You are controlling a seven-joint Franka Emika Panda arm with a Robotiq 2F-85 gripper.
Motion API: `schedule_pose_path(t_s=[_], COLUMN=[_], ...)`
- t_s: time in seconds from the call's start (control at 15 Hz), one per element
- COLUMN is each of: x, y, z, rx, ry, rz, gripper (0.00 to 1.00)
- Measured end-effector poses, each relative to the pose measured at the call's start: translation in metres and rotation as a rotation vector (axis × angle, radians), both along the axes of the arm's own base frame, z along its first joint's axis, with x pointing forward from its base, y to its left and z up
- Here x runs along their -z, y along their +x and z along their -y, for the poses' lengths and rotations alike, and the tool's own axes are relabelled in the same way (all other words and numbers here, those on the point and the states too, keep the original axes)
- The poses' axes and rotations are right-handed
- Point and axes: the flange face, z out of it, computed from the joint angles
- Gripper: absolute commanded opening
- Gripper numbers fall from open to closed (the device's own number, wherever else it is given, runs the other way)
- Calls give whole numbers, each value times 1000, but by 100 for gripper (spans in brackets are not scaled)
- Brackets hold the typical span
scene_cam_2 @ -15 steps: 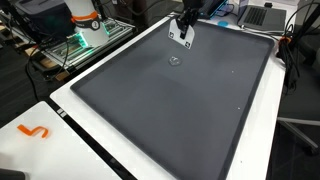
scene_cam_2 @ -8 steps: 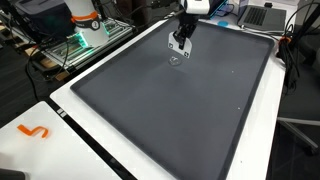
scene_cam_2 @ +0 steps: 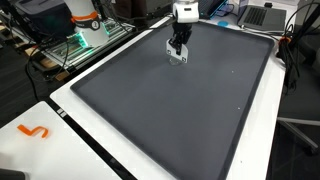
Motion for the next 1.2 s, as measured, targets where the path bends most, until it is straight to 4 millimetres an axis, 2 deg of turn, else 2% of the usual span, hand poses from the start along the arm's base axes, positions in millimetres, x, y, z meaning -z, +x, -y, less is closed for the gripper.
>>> schedule_pose_path(t_s=[1.2], x=[11], y=[2], z=[3], rx=[6], ry=[-8], rz=[2], gripper=[1])
